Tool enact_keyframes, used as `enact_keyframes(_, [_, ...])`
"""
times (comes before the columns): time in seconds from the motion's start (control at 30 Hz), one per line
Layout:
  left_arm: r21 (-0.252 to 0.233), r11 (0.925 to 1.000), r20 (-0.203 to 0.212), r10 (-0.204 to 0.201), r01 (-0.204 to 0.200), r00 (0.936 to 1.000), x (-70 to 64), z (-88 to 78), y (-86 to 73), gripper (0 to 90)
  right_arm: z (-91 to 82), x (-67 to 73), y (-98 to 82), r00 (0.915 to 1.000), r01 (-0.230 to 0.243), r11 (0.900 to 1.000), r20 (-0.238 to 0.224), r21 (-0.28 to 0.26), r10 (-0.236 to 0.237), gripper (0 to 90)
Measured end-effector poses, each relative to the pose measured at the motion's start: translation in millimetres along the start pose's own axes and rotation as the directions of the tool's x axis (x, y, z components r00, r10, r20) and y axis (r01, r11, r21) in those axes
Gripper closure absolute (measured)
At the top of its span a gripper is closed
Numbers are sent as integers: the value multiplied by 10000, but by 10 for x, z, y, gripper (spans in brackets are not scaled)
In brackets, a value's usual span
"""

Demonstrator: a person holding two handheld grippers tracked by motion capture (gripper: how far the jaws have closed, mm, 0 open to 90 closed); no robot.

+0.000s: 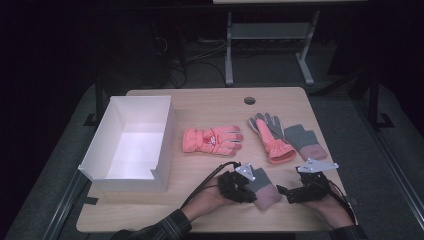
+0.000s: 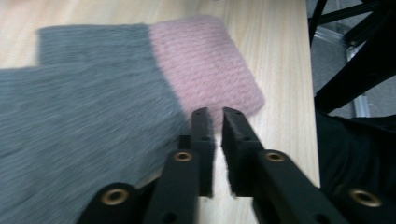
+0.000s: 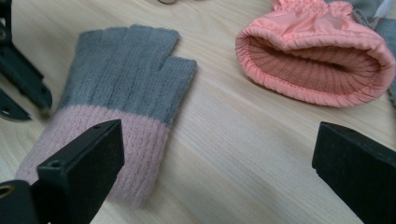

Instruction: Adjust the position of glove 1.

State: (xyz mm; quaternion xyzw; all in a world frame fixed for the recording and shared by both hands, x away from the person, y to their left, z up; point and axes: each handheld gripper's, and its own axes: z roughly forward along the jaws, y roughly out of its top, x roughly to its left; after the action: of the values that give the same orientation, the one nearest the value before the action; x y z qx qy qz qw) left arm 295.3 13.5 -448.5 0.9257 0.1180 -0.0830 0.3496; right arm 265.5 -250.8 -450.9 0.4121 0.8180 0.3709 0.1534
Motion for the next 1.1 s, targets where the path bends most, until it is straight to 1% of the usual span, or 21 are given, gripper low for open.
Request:
enact_keyframes(0.07, [25, 10000, -344, 89, -88, 9994, 20, -74, -35, 683, -3, 2, -2, 9999, -119, 9999, -60, 24, 119, 21])
enact_keyframes(0.1, [1, 9999, -374, 127, -127, 9992, 26, -103, -48, 623, -2, -6, -1, 9997, -214, 9997, -107, 129, 216, 21])
enact_keyframes(0.13, [-101, 9999, -385, 88, -91, 9992, 39, -147, -71, 587, -3, -7, 2, 9993, -343, 9992, -150, 192, 346, 21])
enact_keyframes(0.23, [-308, 9995, -504, 51, -67, 9987, 50, -246, -131, 441, -9, -10, 12, 9987, -458, 9986, -227, 282, 465, 21])
enact_keyframes(0.27, [-388, 9992, -574, 31, -53, 9983, 53, -281, -160, 414, -14, -4, 15, 9984, -489, 9984, -255, 273, 496, 24])
enact_keyframes(0.3, [-404, 9992, -706, 22, -51, 9975, 56, -313, -188, 375, -16, 0, 18, 9984, -506, 9984, -245, 263, 513, 55])
enact_keyframes(0.37, [-471, 9989, -990, -29, -18, 9951, 68, -369, -252, 296, -24, 4, 24, 9991, -375, 9989, -192, 281, 380, 66])
enact_keyframes(0.4, [-468, 9989, -1014, -37, -11, 9948, 75, -390, -272, 268, -19, 8, 25, 9989, -407, 9988, -233, 285, 414, 75])
enact_keyframes(0.43, [-593, 9982, -1005, -116, 57, 9949, 85, -410, -304, 247, -18, 13, 26, 9986, -467, 9984, -253, 334, 475, 84])
enact_keyframes(0.53, [-844, 9963, -1222, -236, 133, 9922, 99, -462, -361, 142, 5, 14, 26, 9986, -444, 9984, -282, 341, 454, 107])
enact_keyframes(0.6, [-811, 9964, -1309, -364, 259, 9907, 114, -510, -399, 133, 7, 17, 26, 9988, -364, 9986, -326, 373, 376, 144])
enact_keyframes(0.7, [-975, 9951, -1689, -350, 186, 9850, 118, -580, -463, 137, 3, 17, 30, 9986, -406, 9982, -309, 435, 420, 146])
enact_keyframes(0.73, [-1061, 9941, -1825, -408, 216, 9824, 121, -603, -487, 137, 3, 14, 31, 9987, -401, 9983, -296, 415, 413, 147])
enact_keyframes(0.77, [-1096, 9930, -2027, -655, 438, 9771, 130, -627, -515, 137, 3, 12, 32, 9987, -424, 9983, -279, 407, 436, 147])
enact_keyframes(0.8, [-1052, 9924, -2125, -844, 631, 9735, 143, -653, -534, 137, 2, 10, 33, 9986, -479, 9979, -224, 427, 489, 148])
enact_keyframes(0.83, [-1146, 9902, -2166, -1027, 792, 9708, 146, -665, -548, 136, 2, -1, 34, 9989, -428, 9983, -175, 388, 435, 152])
enact_keyframes(0.9, [-1348, 9864, -2289, -1234, 941, 9656, 150, -699, -578, 136, -2, -16, 40, 9988, -452, 9981, -147, 422, 458, 152])
enact_keyframes(0.97, [-1401, 9856, -2296, -1253, 947, 9652, 146, -718, -598, 136, -5, -40, 48, 9988, -482, 9980, -78, 401, 485, 153])
enact_keyframes(1.0, [-1431, 9851, -2365, -1281, 959, 9631, 138, -722, -608, 135, -11, -51, 55, 9984, -562, 9977, -56, 370, 564, 157])
enact_keyframes(1.07, [-1543, 9826, -2717, -1424, 1030, 9518, 128, -730, -628, 126, -18, -75, 70, 9980, -628, 9976, 74, 301, 627, 159])
enact_keyframes(1.1, [-1488, 9836, -2774, -1406, 1020, 9504, 132, -747, -642, 126, -21, -84, 76, 9983, -575, 9978, 153, 330, 570, 164])
